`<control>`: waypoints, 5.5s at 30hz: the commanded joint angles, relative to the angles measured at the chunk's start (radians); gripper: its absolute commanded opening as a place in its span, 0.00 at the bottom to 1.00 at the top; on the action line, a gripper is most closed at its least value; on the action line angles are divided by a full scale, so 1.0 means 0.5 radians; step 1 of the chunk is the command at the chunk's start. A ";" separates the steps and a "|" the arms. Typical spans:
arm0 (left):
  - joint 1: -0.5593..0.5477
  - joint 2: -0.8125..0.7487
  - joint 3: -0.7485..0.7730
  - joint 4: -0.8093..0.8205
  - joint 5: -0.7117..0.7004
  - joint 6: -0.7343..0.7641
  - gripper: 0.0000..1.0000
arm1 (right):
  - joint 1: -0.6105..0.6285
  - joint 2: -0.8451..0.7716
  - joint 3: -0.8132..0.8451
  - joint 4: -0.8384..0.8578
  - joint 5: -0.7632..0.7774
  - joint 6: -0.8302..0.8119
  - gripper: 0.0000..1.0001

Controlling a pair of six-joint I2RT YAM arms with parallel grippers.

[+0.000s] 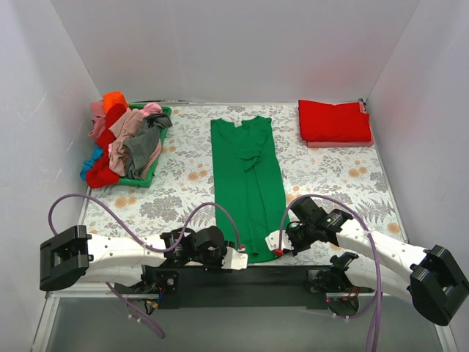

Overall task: Fold and stack the t-shirts
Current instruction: Fold the tshirt

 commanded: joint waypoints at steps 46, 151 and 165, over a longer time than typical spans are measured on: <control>0.040 -0.255 0.073 -0.084 0.073 -0.032 0.00 | -0.070 -0.017 0.506 -0.350 -0.075 0.094 0.01; 1.654 0.896 1.395 0.853 -0.443 -0.322 0.63 | -0.827 1.935 2.737 0.120 0.377 1.267 0.57; 1.353 -0.405 0.135 0.328 0.767 0.324 0.67 | -0.895 1.104 1.375 -0.304 -0.894 0.217 0.68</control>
